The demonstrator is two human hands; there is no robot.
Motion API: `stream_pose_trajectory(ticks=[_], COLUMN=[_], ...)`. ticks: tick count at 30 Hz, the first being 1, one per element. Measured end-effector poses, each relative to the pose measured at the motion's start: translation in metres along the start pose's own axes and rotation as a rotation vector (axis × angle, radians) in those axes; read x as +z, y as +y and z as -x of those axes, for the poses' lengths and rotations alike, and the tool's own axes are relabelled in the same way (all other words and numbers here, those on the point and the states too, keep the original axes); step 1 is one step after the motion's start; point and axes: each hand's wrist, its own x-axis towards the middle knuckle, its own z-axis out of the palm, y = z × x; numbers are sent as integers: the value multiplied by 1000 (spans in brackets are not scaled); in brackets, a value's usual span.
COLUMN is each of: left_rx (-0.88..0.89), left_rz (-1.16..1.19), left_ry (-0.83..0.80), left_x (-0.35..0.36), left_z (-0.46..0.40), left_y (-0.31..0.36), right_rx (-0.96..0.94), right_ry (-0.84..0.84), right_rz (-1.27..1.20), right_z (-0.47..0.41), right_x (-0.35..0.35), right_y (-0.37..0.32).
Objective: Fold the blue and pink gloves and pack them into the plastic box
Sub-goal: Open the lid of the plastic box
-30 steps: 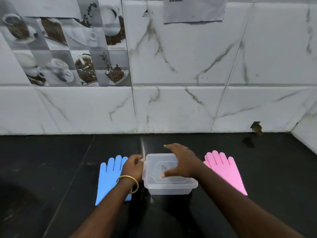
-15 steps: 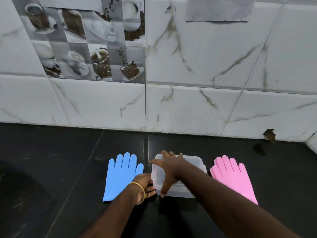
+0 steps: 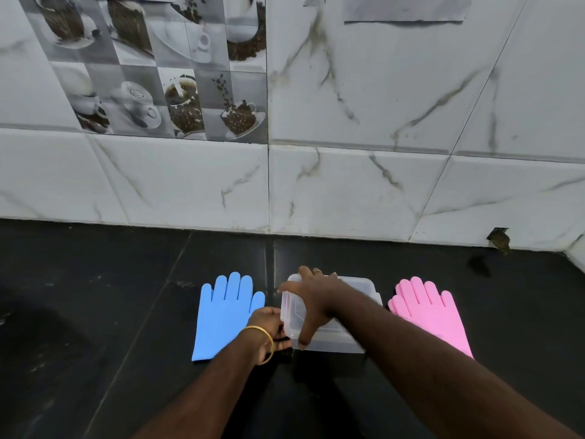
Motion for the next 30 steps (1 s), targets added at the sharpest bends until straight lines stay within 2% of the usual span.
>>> stream_pose_trajectory(ticks=[8, 21, 25, 28, 30], left_rx=[16, 31, 84, 121, 260], left_rz=[16, -9, -69, -174, -300], left_ry=[13, 23, 111, 196, 304], left_x=[-1, 2, 1, -4, -8], left_z=[1, 10, 14, 20, 22], left_y=[-2, -1, 0, 8, 15], right_rx=[12, 7, 2, -36, -75], right_ry=[22, 55, 96, 203, 315], right_rz=[-91, -99, -112, -177, -226], right_z=[4, 29, 43, 57, 66], right_x=[-18, -16, -27, -41, -51], right_y=[6, 21, 28, 38, 46])
